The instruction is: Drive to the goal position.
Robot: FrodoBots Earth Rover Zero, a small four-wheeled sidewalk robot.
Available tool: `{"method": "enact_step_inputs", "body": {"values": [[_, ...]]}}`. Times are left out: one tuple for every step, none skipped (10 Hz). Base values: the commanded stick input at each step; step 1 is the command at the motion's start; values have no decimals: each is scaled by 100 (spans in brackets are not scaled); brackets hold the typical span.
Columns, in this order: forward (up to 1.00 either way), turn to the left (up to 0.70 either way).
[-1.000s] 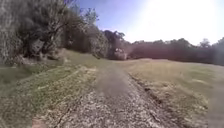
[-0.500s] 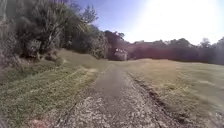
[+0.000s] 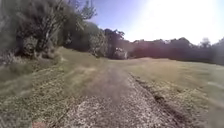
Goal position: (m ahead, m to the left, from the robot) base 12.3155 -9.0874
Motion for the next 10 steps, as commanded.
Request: {"method": "enact_step_inputs", "body": {"values": [[50, 0], [50, 0], [50, 0], [50, 0], [50, 0], [50, 0], [50, 0], [50, 0], [50, 0], [50, 0]]}}
